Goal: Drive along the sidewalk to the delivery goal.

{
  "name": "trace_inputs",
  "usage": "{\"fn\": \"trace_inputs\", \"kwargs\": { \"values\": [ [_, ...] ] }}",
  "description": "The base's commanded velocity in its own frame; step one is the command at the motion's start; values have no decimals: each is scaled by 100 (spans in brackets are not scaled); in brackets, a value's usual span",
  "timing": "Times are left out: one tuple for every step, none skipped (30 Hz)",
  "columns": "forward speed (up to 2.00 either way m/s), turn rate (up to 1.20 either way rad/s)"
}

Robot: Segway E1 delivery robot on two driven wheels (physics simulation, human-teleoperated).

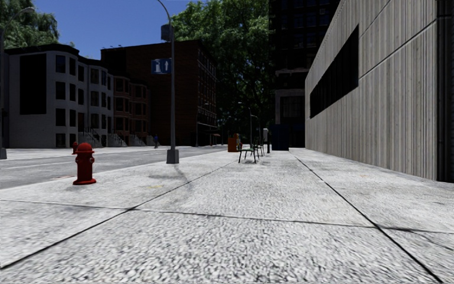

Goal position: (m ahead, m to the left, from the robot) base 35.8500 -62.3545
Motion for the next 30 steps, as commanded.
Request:
{"fn": "trace_inputs", "kwargs": {
  "values": [
    [200, -16],
    [200, -16],
    [200, -16],
    [200, -16],
    [200, -16],
    [200, -17],
    [200, -23],
    [200, -26],
    [200, -27],
    [200, -28],
    [200, -29],
    [200, -29],
    [200, -29],
    [200, -29],
    [200, -29],
    [200, -29],
    [200, -31],
    [200, -35],
    [200, -35],
    [200, -35],
    [200, -36],
    [200, -36],
    [200, -36],
    [200, -36],
    [200, -36],
    [200, -37],
    [200, -37],
    [200, -37],
    [200, -37],
    [200, -37]
  ]
}}
